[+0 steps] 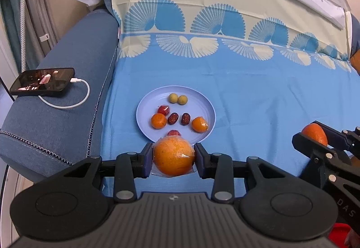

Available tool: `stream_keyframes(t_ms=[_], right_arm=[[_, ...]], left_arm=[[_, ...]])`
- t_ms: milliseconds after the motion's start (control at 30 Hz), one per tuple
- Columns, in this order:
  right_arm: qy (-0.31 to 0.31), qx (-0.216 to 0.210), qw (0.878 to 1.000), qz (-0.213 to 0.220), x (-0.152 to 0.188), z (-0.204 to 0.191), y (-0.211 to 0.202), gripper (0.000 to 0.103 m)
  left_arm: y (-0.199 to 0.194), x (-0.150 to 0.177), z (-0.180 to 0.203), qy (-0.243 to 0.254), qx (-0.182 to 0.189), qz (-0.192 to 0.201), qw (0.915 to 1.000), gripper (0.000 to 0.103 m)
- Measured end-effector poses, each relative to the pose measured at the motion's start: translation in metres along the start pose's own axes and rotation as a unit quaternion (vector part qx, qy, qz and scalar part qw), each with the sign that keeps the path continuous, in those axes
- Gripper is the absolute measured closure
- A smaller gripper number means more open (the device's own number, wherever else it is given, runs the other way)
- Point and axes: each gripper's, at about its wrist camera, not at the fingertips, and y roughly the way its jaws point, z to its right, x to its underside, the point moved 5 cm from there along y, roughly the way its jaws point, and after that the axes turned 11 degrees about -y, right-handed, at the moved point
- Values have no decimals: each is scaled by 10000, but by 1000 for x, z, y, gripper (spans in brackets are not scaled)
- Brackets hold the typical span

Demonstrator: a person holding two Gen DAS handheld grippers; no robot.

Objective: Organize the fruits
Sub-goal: 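Carry both orange fruits to the plate and open both grippers over it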

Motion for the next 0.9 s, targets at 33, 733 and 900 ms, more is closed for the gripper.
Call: stream_keyframes(t_ms=[33, 733, 900], right_arm=[[0, 0, 10000, -2, 0, 0, 0, 68], [88, -117, 9998, -158, 4, 4, 13, 68], [97, -170, 9995, -254, 8, 3, 19, 68]], left_arm=[[0, 0, 1, 3, 1, 1, 10000, 61], [9, 0, 4, 41, -49, -78, 9999, 61], [14, 0, 2, 28, -65, -124, 9999, 61]])
